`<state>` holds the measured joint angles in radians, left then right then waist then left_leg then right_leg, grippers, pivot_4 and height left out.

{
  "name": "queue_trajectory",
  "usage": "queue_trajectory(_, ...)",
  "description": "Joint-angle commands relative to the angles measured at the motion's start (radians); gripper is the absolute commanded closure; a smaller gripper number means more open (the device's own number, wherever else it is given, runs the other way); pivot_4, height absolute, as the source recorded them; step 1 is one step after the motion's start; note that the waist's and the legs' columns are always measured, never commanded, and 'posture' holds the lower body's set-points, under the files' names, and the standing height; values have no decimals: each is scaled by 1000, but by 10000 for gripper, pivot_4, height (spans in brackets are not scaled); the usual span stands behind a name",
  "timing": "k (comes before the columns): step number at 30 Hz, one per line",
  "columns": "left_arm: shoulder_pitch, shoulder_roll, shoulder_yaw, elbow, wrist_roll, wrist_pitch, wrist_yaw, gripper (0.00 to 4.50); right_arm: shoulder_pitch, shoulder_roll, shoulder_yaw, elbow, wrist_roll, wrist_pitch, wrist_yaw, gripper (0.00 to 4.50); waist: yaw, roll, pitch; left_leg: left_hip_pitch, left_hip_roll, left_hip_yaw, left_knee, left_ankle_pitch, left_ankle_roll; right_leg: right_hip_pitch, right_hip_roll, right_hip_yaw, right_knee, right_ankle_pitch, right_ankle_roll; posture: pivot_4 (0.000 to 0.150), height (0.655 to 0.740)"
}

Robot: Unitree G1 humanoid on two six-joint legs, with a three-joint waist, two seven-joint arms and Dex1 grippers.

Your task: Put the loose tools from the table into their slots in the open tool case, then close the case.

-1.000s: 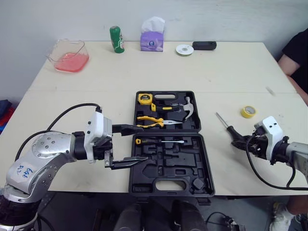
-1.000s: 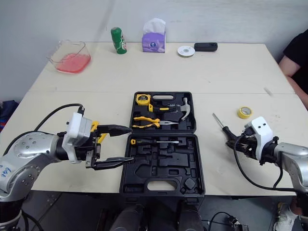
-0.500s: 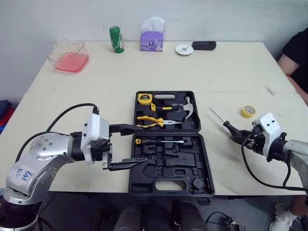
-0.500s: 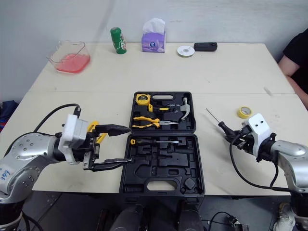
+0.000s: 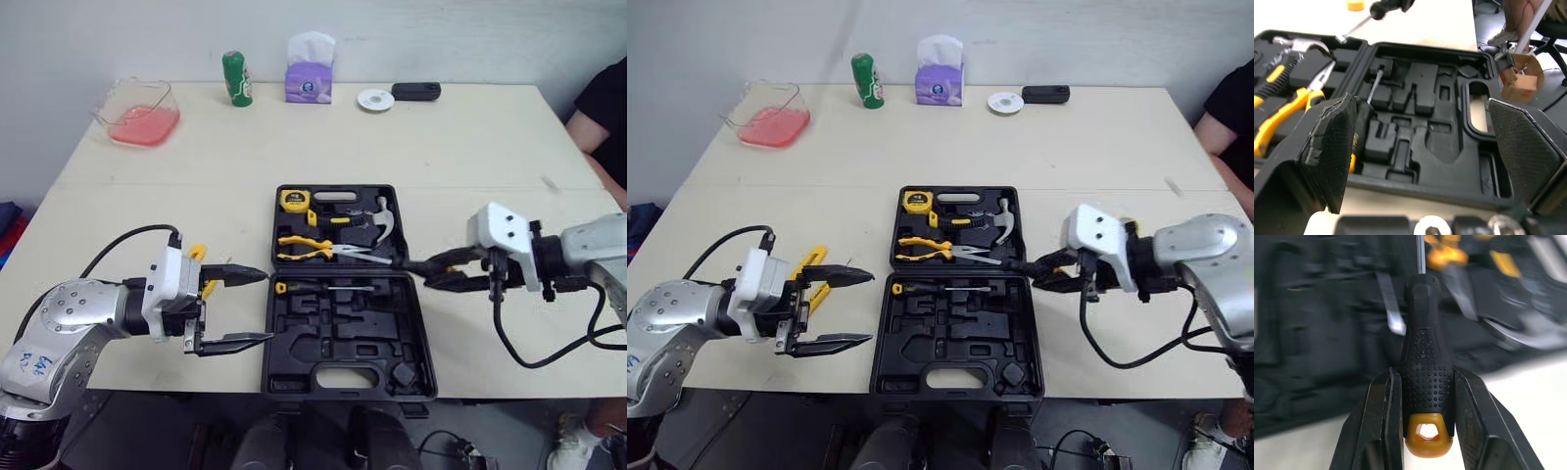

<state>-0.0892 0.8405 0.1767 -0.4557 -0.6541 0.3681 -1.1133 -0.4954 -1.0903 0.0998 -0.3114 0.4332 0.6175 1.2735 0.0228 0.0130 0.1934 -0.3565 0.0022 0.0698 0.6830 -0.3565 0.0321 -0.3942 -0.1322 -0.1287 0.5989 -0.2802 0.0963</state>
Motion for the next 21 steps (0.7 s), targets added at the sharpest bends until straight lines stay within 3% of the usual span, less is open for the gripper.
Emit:
queue_trajectory(1,34,14,32,-16,16,-27,-9,0,-44,2,45,-73,4,51,16,35404,1,0,0,0,0,-1,0,0,0,0,0,0,0,0,0,1500,7400)
queue_trajectory(10,89,6,59,-14,78,-88,21,0,-96,66,178,-105,-79,99,-34,35404,-2,0,0,-1,0,-1,0,0,0,0,0,-1,-2,0,0,1500,7400)
queue_trajectory(13,105,2,62,-24,61,-81,18,0,-104,65,232,-92,-171,46,-51,35404,-3,0,0,-1,0,-1,0,0,0,0,0,-1,-1,0,0,1500,7400)
queue_trajectory(21,131,2,59,-54,40,-50,26,0,-110,88,253,-101,-206,68,-44,35404,-3,0,0,-1,0,-1,0,0,0,0,0,-2,0,0,0,1500,7400)
